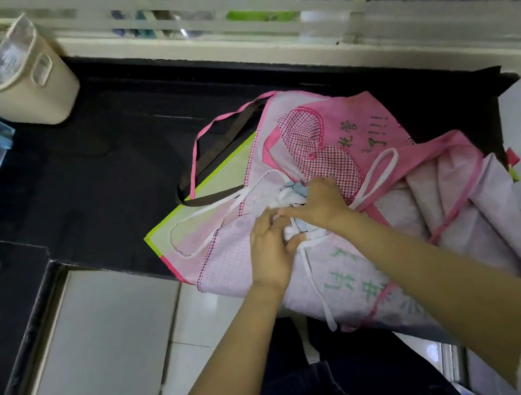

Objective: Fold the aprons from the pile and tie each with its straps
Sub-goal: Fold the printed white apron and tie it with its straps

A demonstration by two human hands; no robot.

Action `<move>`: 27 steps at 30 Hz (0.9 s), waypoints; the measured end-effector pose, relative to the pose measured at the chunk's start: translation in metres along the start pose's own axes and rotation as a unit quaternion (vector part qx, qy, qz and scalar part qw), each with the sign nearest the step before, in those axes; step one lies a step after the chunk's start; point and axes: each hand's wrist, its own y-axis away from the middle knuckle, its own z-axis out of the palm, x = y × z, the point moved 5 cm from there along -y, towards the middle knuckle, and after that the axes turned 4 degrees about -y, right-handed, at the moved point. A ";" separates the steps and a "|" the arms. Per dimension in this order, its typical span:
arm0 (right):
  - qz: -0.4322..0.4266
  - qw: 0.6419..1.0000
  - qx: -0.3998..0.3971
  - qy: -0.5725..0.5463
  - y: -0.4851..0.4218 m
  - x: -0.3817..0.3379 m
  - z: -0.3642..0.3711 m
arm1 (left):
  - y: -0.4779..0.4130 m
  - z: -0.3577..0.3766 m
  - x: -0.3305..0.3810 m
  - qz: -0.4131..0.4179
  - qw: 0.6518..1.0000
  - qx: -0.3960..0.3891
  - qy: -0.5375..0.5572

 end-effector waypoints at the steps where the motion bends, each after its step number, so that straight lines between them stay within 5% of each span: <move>1: -0.009 1.000 0.008 0.023 0.001 -0.001 -0.003 | 0.002 -0.001 0.001 -0.013 1.000 0.018 0.011; 9: -0.037 0.997 -0.056 0.029 0.000 -0.005 -0.007 | 0.010 -0.007 0.005 -0.049 0.993 0.040 -0.102; 18: -0.092 0.995 -0.043 -0.005 0.006 0.000 -0.022 | 0.025 -0.011 0.005 -0.024 0.995 0.093 -0.005; 27: -0.120 0.986 0.019 -0.110 0.017 0.002 -0.037 | 0.038 -0.030 0.030 0.059 0.955 0.208 -0.204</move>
